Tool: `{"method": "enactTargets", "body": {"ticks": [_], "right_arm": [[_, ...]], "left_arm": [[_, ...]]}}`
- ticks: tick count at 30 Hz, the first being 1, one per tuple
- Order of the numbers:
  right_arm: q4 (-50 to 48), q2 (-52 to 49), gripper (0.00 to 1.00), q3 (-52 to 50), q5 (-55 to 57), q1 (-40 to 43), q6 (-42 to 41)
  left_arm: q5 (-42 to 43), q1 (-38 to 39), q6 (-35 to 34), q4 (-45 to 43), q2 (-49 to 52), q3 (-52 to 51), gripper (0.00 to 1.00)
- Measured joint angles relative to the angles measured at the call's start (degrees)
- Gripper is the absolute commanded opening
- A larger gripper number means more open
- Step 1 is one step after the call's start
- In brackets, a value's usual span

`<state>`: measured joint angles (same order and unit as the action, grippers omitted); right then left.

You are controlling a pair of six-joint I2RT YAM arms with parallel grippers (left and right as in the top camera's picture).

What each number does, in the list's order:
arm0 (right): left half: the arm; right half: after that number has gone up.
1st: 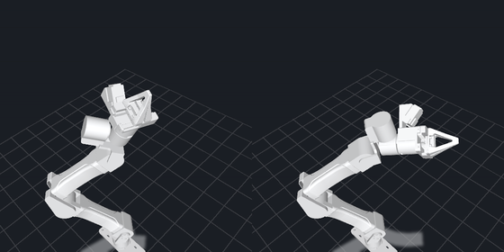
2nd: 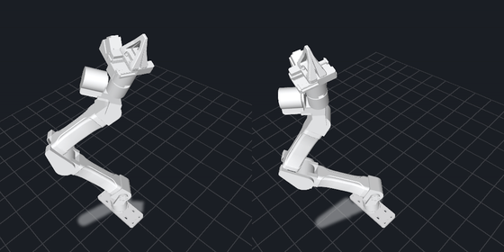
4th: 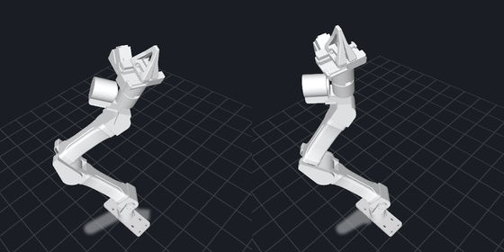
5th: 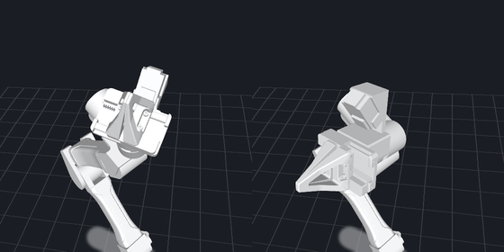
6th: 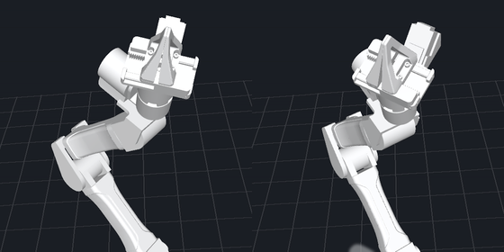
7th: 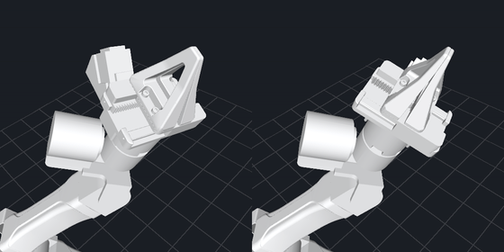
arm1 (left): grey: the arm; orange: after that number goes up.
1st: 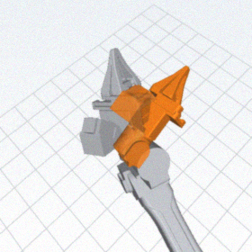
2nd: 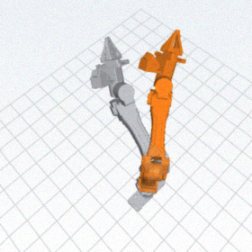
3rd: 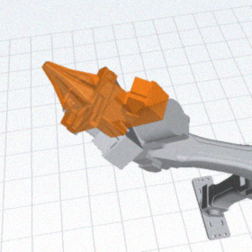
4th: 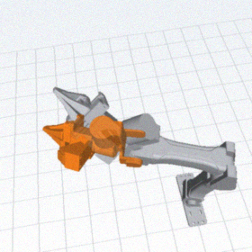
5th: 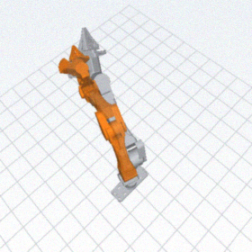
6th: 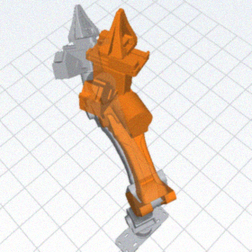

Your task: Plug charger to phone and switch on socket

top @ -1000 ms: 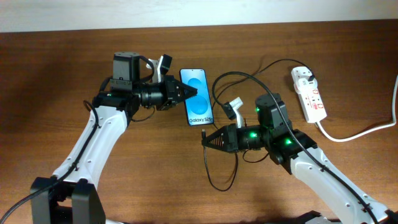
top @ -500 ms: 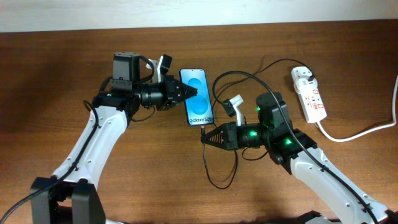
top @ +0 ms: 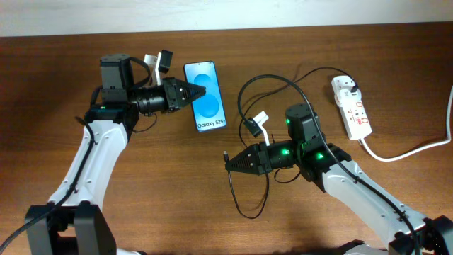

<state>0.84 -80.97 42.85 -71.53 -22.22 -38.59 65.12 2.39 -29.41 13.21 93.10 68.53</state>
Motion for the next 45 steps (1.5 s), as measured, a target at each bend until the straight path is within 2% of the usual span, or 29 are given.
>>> {"method": "enactTargets", "body": {"ticks": [6, 10, 14, 24, 45], "right_arm": [[-0.5, 0.0, 0.04, 0.0, 3.1, 0.0, 2.6], [-4.4, -0.2, 0.04, 0.0, 5.4, 0.0, 1.2], [-7.0, -4.0, 0.04, 0.0, 6.7, -2.9, 0.5], [-12.0, -4.0, 0.04, 0.0, 7.0, -3.1, 0.0], [-12.0, -1.6, 0.04, 0.0, 8.1, -1.4, -2.2]], "left_arm": [[5.2, 0.2, 1.6, -0.4, 0.0, -1.4, 0.00], [6.0, 0.7, 1.5, -0.5, 0.0, -1.4, 0.00], [5.8, 2.5, 0.9, -0.4, 0.0, -1.4, 0.00], [5.4, 2.5, 0.9, -0.4, 0.0, -1.4, 0.00], [4.7, 2.5, 0.7, -0.4, 0.0, -1.4, 0.00]]}}
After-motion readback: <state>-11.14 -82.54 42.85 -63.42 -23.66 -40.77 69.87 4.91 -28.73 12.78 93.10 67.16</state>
